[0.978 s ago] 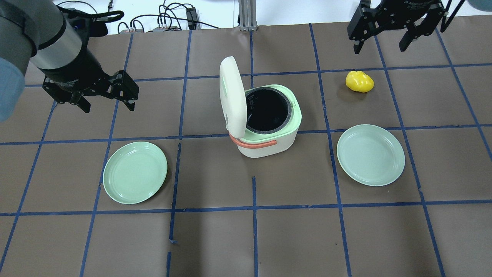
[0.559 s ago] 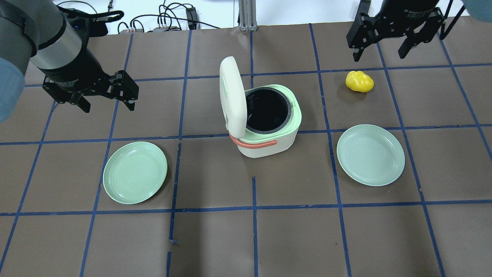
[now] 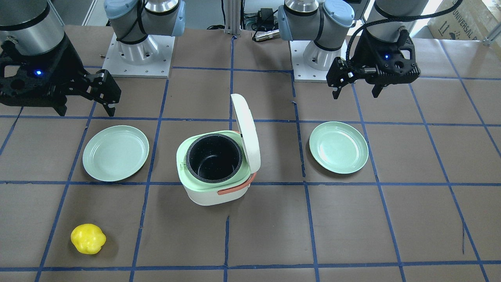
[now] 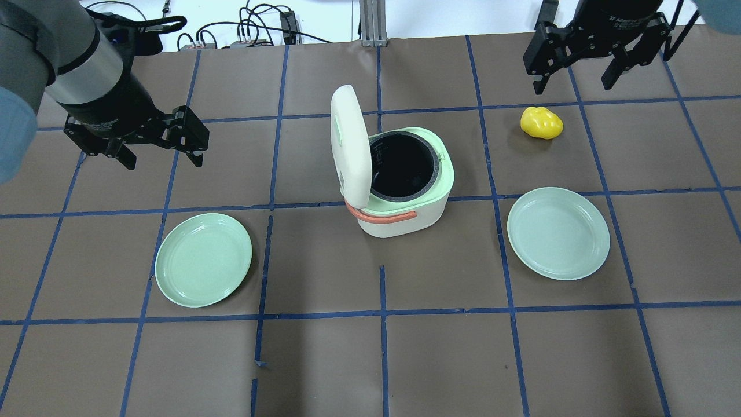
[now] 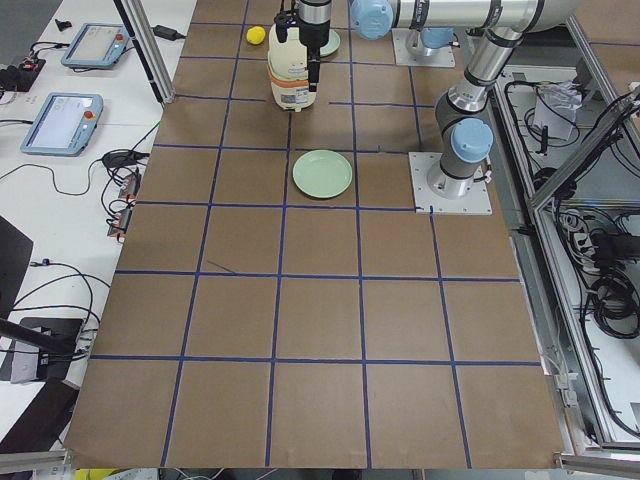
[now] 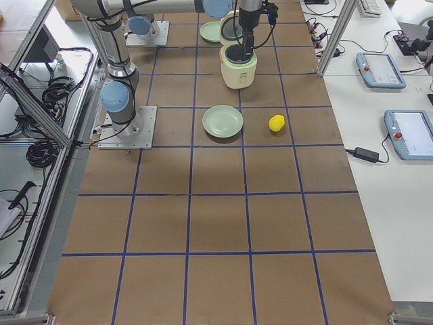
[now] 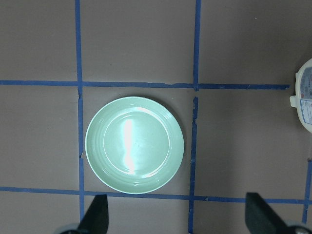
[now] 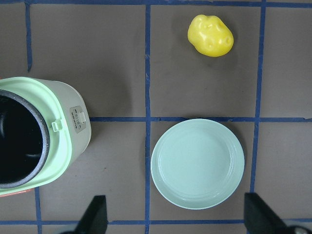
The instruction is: Press rice cooker button
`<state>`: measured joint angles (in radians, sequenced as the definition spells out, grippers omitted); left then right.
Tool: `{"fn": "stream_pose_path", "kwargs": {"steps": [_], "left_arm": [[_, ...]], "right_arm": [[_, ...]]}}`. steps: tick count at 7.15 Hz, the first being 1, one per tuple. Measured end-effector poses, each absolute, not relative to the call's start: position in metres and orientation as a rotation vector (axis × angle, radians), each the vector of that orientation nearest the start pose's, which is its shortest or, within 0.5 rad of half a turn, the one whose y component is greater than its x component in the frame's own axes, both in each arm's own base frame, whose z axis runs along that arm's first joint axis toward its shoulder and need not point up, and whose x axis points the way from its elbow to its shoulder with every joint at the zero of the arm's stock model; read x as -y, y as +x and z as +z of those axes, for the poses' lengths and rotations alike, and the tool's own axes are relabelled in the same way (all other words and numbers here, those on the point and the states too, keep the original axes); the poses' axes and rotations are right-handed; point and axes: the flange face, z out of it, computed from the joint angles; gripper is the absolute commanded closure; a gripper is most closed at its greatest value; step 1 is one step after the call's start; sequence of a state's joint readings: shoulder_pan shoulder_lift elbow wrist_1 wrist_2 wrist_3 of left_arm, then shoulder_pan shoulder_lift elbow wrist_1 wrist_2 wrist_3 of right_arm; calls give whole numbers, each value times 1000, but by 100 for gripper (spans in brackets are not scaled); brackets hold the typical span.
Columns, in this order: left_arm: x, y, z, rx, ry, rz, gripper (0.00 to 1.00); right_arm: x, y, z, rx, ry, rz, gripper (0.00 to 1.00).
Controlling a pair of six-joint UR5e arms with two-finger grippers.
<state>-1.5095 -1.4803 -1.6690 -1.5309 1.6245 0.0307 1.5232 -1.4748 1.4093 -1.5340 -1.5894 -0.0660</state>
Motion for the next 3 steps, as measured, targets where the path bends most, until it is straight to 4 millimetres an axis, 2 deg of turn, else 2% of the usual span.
{"fn": "stream_pose_path", "kwargs": {"steps": [3], "left_arm": [[464,-100,487,-3086,-50,-46,0]], "right_arm": [[542,106,511,-3161,-29,-32,0]]}}
